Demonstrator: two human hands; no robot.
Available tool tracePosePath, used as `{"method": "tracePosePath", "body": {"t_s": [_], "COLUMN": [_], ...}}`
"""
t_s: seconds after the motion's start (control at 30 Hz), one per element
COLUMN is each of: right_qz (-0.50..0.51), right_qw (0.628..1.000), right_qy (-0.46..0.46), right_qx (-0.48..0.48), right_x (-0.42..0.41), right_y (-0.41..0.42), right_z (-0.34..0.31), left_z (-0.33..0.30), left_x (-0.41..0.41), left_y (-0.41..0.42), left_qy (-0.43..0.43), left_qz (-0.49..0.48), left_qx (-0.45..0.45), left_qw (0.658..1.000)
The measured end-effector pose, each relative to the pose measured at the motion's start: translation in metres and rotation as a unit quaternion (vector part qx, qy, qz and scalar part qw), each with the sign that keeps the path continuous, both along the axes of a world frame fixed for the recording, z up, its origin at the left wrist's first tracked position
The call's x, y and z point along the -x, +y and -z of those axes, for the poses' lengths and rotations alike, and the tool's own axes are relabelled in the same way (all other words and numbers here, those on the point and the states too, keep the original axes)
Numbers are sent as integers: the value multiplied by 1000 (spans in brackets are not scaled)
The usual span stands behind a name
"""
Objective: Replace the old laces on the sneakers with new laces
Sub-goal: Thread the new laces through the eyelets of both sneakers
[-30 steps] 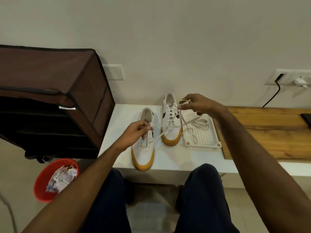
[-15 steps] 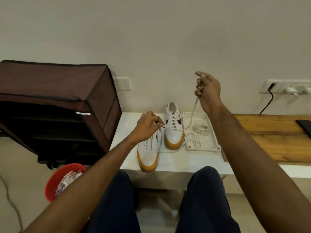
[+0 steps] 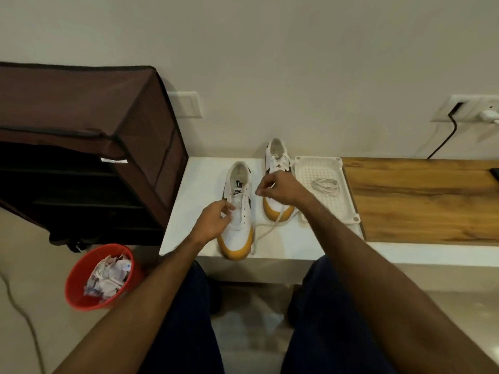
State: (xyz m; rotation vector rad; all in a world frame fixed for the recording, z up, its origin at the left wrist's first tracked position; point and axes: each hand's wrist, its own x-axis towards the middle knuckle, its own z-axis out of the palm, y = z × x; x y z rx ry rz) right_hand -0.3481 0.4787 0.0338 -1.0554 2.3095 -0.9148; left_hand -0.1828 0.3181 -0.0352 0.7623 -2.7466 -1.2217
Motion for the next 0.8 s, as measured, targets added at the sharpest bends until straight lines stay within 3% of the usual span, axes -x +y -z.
{"method": "tracePosePath", "body": {"t_s": [0.17,0.4,0.8], "right_qz": [35,102,117], "right_qw": [999,992,992], "right_qy": [-27,-63,-5], "right_qx": [-5,27,38], "right_x": [-25,-46,-56], "right_y": [-7,-2,-3], "right_z": [64,111,117], "left_z": [34,53,44], "left_x": [3,3,17], "left_y": [9,14,4], "left_qy": [-28,4,-6], "left_qz": [14,13,-10], "left_qx": [51,74,-27], "left_qw": [998,997,1000]}}
